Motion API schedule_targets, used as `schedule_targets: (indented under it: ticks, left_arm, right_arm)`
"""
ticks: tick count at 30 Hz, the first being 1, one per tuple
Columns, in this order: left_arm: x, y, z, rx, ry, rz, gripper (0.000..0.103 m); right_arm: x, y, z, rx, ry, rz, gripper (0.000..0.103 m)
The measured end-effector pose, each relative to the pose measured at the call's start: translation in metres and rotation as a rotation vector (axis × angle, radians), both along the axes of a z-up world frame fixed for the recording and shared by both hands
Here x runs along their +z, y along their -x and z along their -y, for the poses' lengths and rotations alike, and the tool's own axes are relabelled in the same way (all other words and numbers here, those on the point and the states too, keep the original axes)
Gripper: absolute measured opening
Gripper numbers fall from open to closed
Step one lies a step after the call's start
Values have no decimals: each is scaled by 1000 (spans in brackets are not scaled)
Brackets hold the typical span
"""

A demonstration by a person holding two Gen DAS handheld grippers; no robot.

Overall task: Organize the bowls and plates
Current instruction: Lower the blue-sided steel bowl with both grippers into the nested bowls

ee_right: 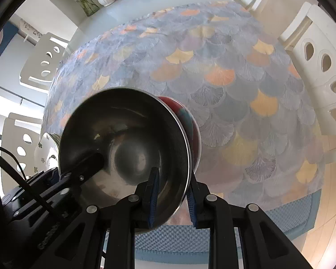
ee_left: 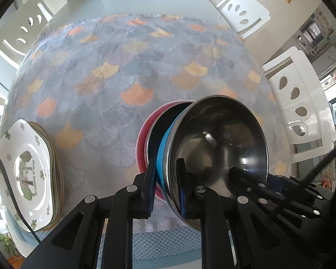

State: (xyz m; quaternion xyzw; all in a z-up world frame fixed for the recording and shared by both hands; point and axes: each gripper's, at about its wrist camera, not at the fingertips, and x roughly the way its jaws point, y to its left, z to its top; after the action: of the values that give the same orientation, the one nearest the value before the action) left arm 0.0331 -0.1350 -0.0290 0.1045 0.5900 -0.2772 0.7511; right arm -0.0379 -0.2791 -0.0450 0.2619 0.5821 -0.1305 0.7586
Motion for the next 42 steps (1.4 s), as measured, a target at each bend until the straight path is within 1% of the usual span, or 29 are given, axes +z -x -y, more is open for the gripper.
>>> schedule_targets:
  ticks: [8,12,16,17,18,21,24,26,30,32,34,35,36,37,38,39,40,42]
  left_arm:
    - [-4,-5,0,18,5,-5,14]
    - [-1,-10,3,14,-4,34,19]
    - [3,-16,-5,42,-31,89,20]
    - [3,-18,-8,50,-32,89,24]
    - [1,-20,-13,63,-27,82,27]
    - [-9,-23,-19,85,-18,41,27]
    - [-18,-23,-21,102,-14,21,27]
    - [-20,-23,-21,108,-4,13,27]
    - [-20,-23,-22,108,4,9,27]
    - [-19,-23,-22,108,14,12,27]
    - [-15,-22,-26,112,42,11,27]
    - [-12,-22,-29,114,60,12,26]
    - [-9,-21,-33,117,89,10,26]
    - [-7,-21,-36,120,112,5,26]
    - [-6,-21,-40,123,148,-6,26]
    - [-5,-21,-43,125,173,-18,29]
    - [-6,-21,-47,130,197,-35,31]
    - [-12,-23,-52,150,227,-71,51]
  right_arm:
    - [2,-2,1,13,8,2,22]
    - [3,-4,1,16,17,11,22]
    - [2,-4,1,28,5,11,22]
    - [3,-4,1,29,4,13,22]
    - [4,-3,0,36,6,14,22]
    - [3,-1,-4,52,12,15,22]
    - [4,0,-6,63,12,25,22]
    - [5,0,-6,69,12,30,22]
    - [9,3,4,56,-26,41,22]
    - [15,7,14,44,-39,64,22]
    - [23,10,23,33,-45,95,23]
    - [27,12,27,26,-48,111,25]
    - [33,14,35,17,-54,138,31]
    - [36,15,38,13,-58,158,43]
    - [39,16,42,10,-62,178,52]
    - [43,18,47,4,-63,206,60]
    - [45,19,49,1,-62,222,61]
    - [44,18,52,11,-67,231,61]
